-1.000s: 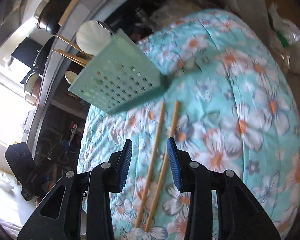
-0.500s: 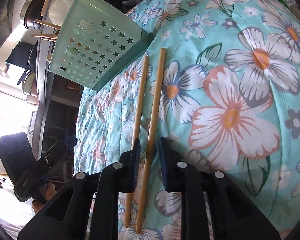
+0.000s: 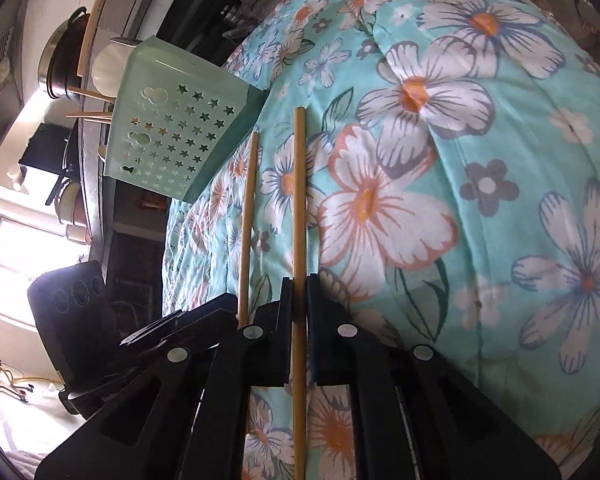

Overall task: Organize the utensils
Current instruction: 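Grasp a chopstick with the left tool while the right tool grasps another, then lift the bamboo chopsticks toward the green holder with both tools, then lower the chopstick into the holder with the left tool while the right tool carries one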

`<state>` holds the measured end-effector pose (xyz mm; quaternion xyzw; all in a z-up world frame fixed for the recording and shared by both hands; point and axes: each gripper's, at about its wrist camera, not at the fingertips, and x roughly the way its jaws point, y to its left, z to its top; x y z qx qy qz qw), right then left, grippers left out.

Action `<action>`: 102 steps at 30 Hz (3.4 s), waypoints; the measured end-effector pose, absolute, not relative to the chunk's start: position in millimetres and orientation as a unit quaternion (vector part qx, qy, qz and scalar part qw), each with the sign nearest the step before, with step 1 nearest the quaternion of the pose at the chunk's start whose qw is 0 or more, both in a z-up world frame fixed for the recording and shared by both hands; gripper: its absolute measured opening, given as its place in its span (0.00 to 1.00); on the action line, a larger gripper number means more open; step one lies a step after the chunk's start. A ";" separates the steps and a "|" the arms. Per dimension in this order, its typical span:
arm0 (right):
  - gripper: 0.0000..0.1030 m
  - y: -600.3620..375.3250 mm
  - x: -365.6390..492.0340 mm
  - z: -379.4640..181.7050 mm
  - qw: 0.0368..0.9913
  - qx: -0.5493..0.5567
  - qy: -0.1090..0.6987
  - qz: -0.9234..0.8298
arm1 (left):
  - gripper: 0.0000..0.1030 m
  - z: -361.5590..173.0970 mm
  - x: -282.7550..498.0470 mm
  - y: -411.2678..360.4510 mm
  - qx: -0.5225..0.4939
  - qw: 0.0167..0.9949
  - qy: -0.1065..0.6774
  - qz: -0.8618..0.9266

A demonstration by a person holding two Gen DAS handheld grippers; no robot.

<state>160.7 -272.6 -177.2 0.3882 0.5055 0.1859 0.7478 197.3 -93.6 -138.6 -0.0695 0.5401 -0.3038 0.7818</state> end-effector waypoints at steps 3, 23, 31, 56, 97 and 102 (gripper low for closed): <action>0.07 -273.1 158.8 -179.0 0.750 0.387 0.504 0.184 | 0.23 -141.2 198.0 -103.6 -0.044 0.790 0.544 -0.279; 0.07 -210.6 156.1 -152.9 0.761 0.301 0.521 0.244 | 0.06 -127.7 166.3 13.2 -0.209 0.813 0.520 -0.155; 0.07 -187.5 160.1 -140.4 0.778 0.210 0.540 0.241 | 0.06 -141.8 141.7 47.6 -0.246 0.794 0.539 -0.141; 0.23 -145.6 235.9 -134.0 0.807 0.114 0.538 0.216 | 0.24 -135.3 238.6 21.4 -0.058 0.829 0.535 -0.153; 0.06 -237.0 174.4 53.3 0.909 0.189 0.293 0.229 | 0.05 128.1 192.2 53.8 -0.140 0.933 0.228 -0.240; 0.06 -243.9 171.0 59.1 0.911 0.193 0.283 0.231 | 0.05 166.3 205.7 59.7 -0.152 0.947 0.164 -0.229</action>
